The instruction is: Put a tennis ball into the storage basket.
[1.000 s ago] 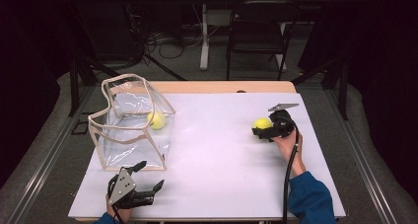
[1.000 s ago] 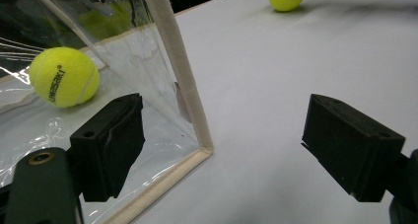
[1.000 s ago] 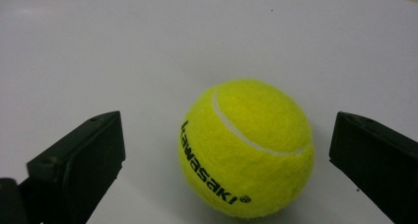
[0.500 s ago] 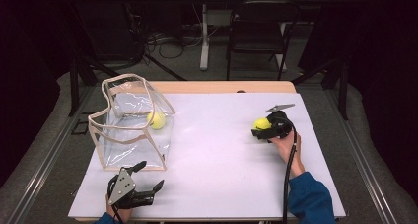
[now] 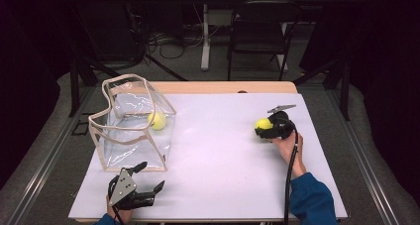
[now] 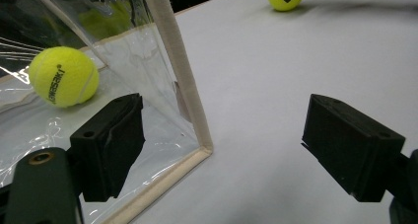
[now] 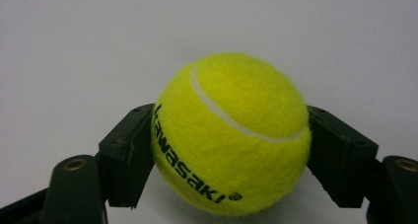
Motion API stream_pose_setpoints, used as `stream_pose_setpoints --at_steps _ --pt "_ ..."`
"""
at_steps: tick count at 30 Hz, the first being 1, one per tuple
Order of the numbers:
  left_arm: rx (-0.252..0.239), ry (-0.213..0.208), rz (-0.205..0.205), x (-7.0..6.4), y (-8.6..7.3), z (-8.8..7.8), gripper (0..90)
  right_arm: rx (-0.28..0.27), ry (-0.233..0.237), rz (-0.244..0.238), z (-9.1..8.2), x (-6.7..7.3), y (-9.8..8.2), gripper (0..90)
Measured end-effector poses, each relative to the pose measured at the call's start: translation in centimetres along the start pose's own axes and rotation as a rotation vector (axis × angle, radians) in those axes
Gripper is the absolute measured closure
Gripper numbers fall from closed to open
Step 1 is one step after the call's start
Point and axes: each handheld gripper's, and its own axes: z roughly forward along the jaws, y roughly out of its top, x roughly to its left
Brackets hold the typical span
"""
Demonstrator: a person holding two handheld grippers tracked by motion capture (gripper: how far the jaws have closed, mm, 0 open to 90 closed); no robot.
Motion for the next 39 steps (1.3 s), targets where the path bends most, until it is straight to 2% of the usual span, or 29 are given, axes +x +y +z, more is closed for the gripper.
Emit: stream_pose_setpoints --at_steps 6,13,27,39 --pt "-0.002 0.000 0.007 0.0 0.0 -0.1 15.9 -0.002 -0.023 -0.012 -0.2 0.1 0.1 25.9" --pt "0.000 -0.003 0.006 0.0 0.0 0.0 15.9 -0.019 -0.022 -0.014 -0.9 0.4 0.3 26.0" --pt "-0.003 -0.002 0.008 0.0 0.1 -0.1 15.9 -0.020 -0.031 -0.069 -2.2 1.5 1.0 26.0" --pt "-0.003 -0.003 0.009 0.0 0.1 -0.1 15.9 -0.024 -0.019 -0.110 -3.1 2.8 1.4 26.1"
